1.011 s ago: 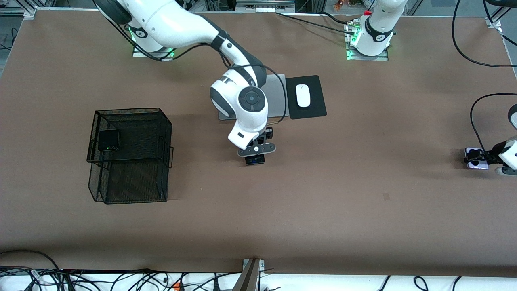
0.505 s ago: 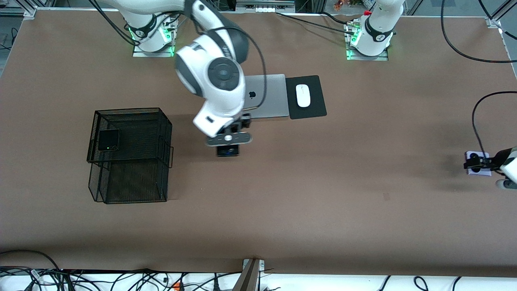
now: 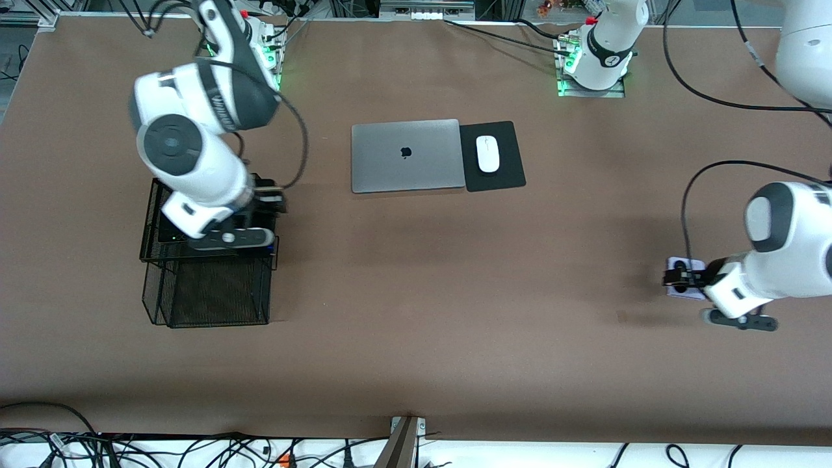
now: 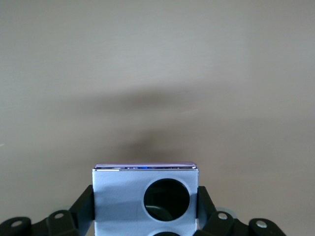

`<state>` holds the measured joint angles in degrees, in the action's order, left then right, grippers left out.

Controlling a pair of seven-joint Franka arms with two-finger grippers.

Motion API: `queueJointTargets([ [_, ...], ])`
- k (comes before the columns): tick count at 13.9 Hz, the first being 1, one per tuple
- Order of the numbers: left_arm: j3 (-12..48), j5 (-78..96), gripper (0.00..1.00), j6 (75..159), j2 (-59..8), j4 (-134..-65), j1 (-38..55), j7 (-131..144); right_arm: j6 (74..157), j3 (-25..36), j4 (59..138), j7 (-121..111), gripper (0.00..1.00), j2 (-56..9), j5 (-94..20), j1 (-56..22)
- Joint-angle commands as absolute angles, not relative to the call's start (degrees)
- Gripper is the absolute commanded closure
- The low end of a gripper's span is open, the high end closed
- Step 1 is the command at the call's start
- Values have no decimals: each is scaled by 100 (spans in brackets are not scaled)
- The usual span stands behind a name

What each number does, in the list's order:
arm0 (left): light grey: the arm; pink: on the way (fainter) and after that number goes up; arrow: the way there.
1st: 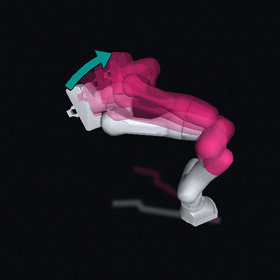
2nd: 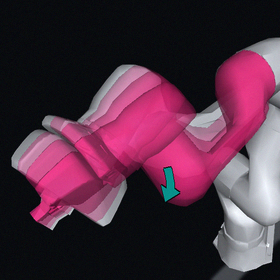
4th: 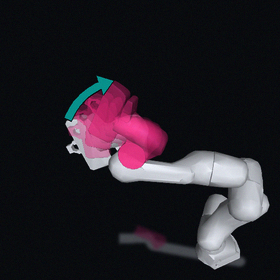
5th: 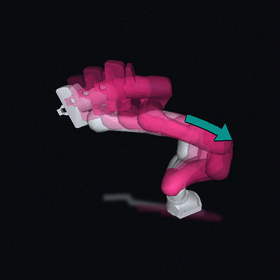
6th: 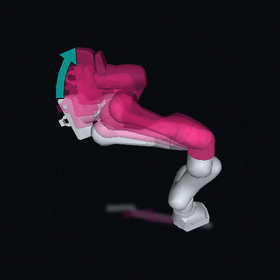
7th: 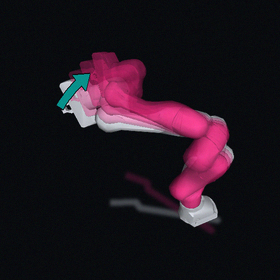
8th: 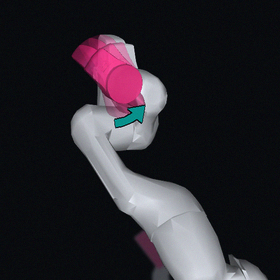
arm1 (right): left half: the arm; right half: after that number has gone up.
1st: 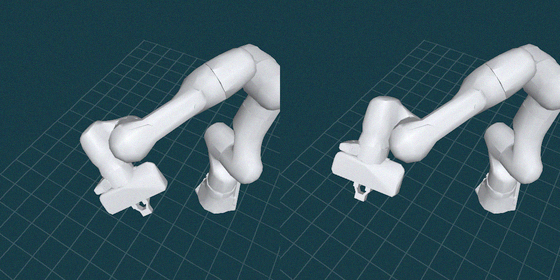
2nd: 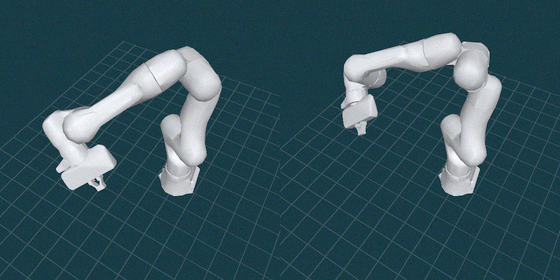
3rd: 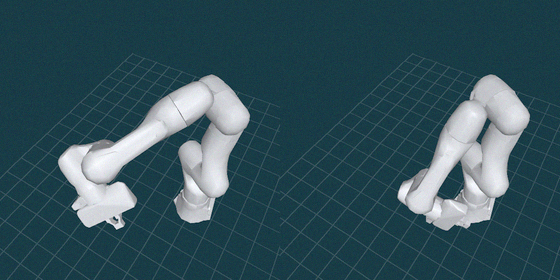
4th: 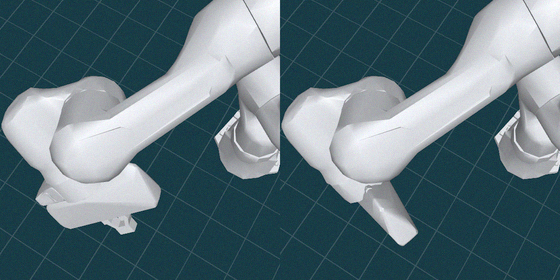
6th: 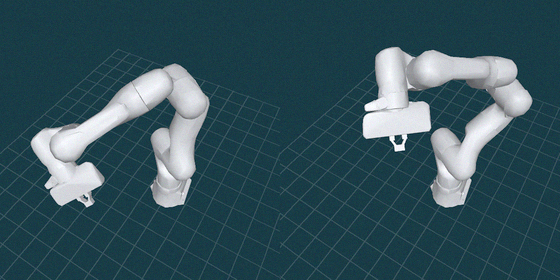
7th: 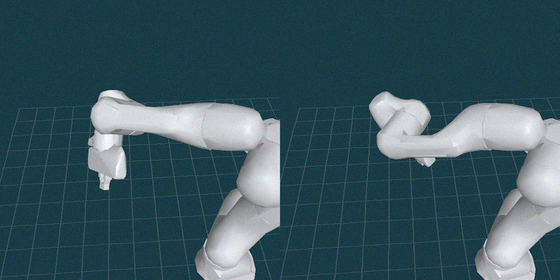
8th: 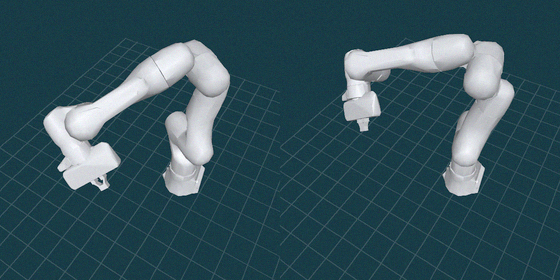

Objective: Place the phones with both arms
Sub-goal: 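Drop the tall phone into the organizer while the left gripper sets down the white phone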

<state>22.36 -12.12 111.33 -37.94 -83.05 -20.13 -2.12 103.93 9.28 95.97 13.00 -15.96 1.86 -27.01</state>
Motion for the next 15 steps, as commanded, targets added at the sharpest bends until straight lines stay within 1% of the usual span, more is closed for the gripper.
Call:
queueJointTargets([
  [1, 2162, -1038, 67, 10995, -3753, -8244, -1286, 664, 10985, 1361, 10843, 828, 100, -801, 62, -2760],
  [4, 2118, -1002, 68, 11074, -3901, -8192, -109, 1762, 11538, 1713, 11424, 458, 100, -729, 44, -2751],
  [6, 2136, -1002, 68, 11249, -4200, -7955, 402, 2773, 11995, 1810, 11828, 230, 100, -756, -175, -2742],
  [7, 2136, -993, 68, 11555, -4271, -7963, 648, 3064, 12162, 1845, 11900, 168, 100, -817, -184, -2733],
  [10, 2136, -932, 67, 12267, -4526, -7972, 1168, 3830, 12278, 1854, 11909, 149, 100, -1010, -193, -2733],
  [15, 2136, -791, 67, 13322, -5097, -7980, 1835, 4156, 12401, 1854, 11874, 141, 100, -1353, -395, -2733],
])
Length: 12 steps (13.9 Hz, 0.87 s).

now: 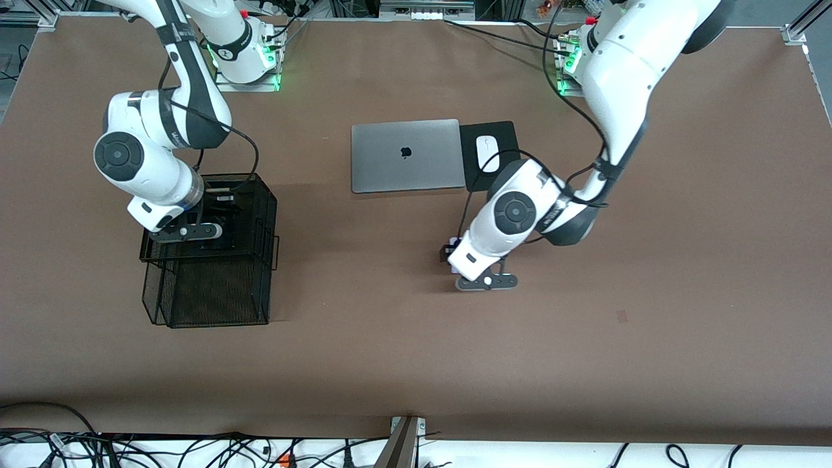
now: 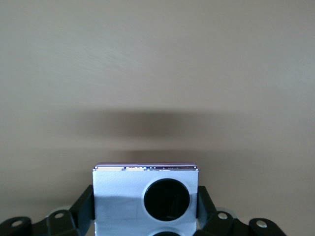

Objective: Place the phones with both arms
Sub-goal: 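Drop the tall phone into the organizer while the left gripper sets down the white phone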

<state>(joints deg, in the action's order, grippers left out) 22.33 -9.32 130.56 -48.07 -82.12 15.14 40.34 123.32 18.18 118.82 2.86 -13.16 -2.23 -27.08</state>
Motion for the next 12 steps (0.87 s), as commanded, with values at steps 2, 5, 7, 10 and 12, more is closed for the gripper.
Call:
queueJointTargets([
  [2, 2136, -791, 67, 13561, -5299, -7980, 1977, 4332, 12393, 1854, 11848, 158, 87, -1371, -396, -2725],
  [5, 2127, -800, 43, 13588, -5317, -7980, 2162, 4386, 12261, 1863, 11629, 141, 0, -1371, -396, -2707],
  [7, 2127, -878, 0, 13588, -5265, -7989, 2162, 4421, 11876, 1898, 11348, 141, 0, -1336, -396, -2698],
  [10, 2118, -896, 0, 13562, -5195, -7998, 2075, 4395, 11182, 1969, 10795, 132, 0, -1310, -378, -2707],
  [12, 2040, -896, 0, 13317, -4801, -8077, 1944, 4386, 10646, 1986, 10373, 132, 0, -1301, -369, -2707],
])
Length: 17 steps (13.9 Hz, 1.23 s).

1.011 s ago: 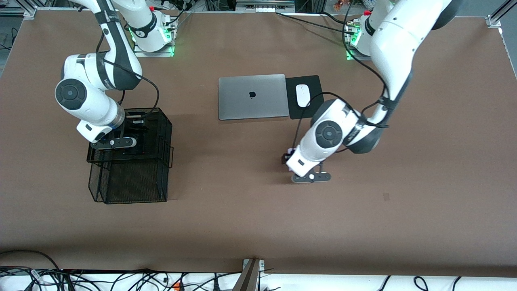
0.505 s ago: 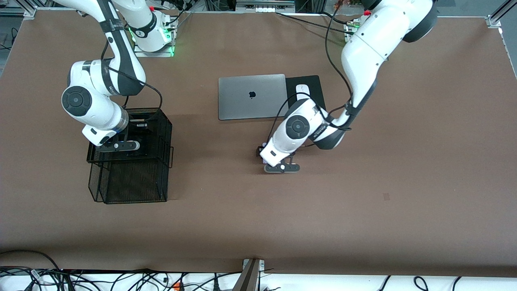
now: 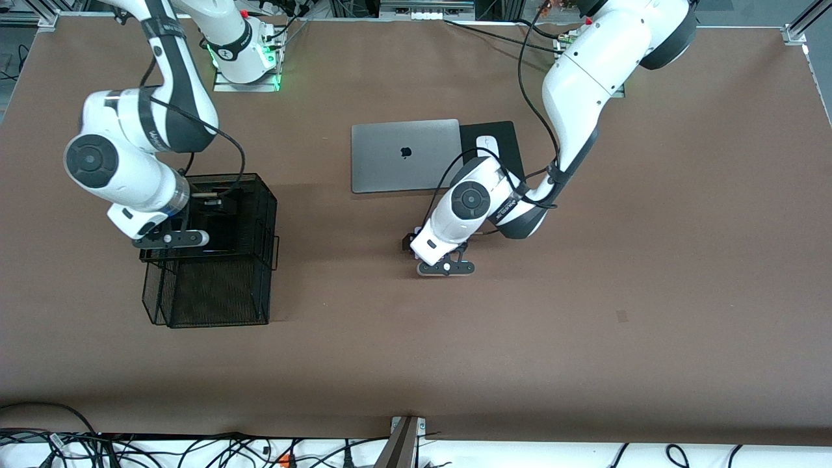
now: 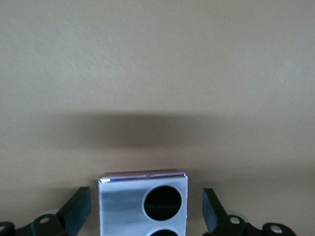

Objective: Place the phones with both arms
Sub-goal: 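Drop the tall phone into the organizer while the left gripper sets down the white phone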

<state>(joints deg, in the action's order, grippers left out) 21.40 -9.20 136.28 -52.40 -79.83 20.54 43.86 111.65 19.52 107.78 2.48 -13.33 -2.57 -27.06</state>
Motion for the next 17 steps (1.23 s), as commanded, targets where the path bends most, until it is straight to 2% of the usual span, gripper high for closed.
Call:
queueJointTargets([
  [1, 2022, -923, 0, 12880, -4616, -8068, 1794, 4342, 10391, 2030, 10154, 132, 0, -1292, -369, -2707],
  [4, 2030, -1509, 0, 11807, -3992, -8068, 1346, 4018, 9749, 2039, 9608, 254, 0, -1301, -369, -2707],
  [7, 2021, -1897, 0, 10831, -3718, -8068, 872, 3220, 9677, 1759, 9265, 744, 0, -1371, -387, -2716],
  [10, 2039, -2030, 0, 10592, -3271, -8051, 283, 2182, 9747, 926, 8966, 1911, 0, -1616, -369, -2733],
  [15, 2100, -1899, 0, 9810, -2349, -7980, -445, 1013, 9878, -323, 7623, 4005, 0, -2792, -299, -2777],
  [17, 2066, -1610, 0, 9512, -1953, -7972, -624, 468, 10036, -544, 7340, 4463, 0, -3154, -264, -2934],
])
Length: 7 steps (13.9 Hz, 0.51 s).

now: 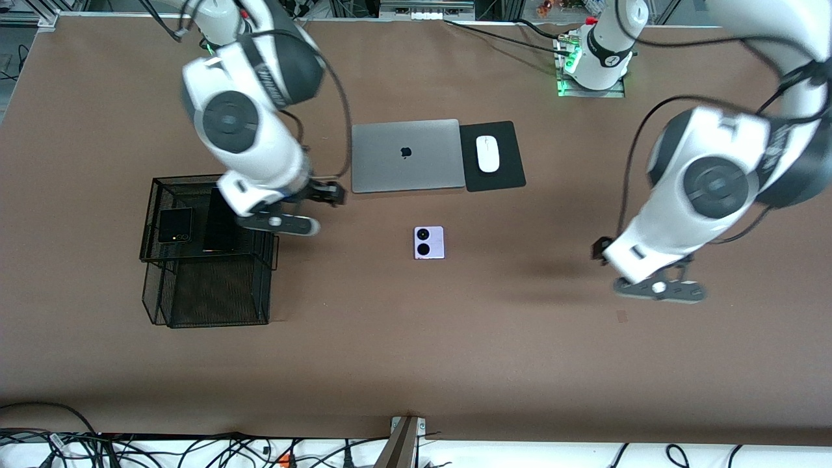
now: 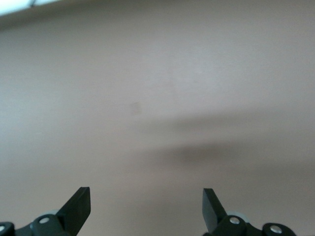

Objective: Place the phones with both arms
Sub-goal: 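Grasp the white phone with the right gripper while the left gripper withdraws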

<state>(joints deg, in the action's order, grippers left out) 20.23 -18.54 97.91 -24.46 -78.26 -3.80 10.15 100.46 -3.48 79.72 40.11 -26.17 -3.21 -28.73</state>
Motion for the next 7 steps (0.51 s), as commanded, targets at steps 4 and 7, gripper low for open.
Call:
queueJointTargets([
  [4, 1041, -328, 0, 9631, -532, -8820, -424, 211, 10870, -676, 7164, 5614, 0, -3699, 158, -3584],
  [7, 458, -255, 0, 10474, 585, -10199, -141, 211, 11030, -677, 6848, 5870, 0, -4121, 176, -3901],
])
